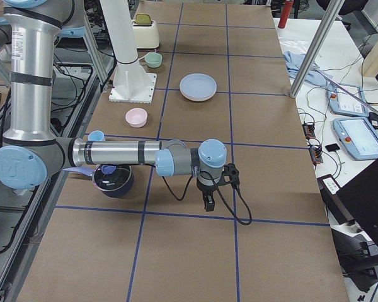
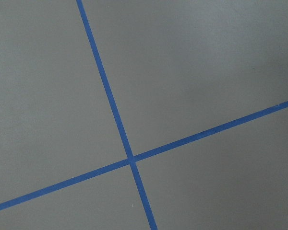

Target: Stack three plates with pink and blue

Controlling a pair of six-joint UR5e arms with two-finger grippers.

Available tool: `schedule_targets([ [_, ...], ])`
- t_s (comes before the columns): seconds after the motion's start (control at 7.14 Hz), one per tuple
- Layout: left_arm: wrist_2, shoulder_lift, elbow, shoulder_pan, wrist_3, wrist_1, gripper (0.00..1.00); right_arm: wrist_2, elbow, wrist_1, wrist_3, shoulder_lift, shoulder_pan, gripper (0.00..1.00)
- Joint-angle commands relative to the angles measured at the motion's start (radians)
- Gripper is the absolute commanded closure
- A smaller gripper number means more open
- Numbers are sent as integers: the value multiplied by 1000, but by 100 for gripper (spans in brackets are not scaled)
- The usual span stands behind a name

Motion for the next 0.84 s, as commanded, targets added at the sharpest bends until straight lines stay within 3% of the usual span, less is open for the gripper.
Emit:
schedule_targets([
  [0.0, 0, 1, -14, -1, 0, 0, 0, 3, 1, 0, 1, 0, 0, 0],
  [0.7, 2, 2, -57, -1, -2, 3, 0, 6, -7, 0, 1, 0, -1, 0],
])
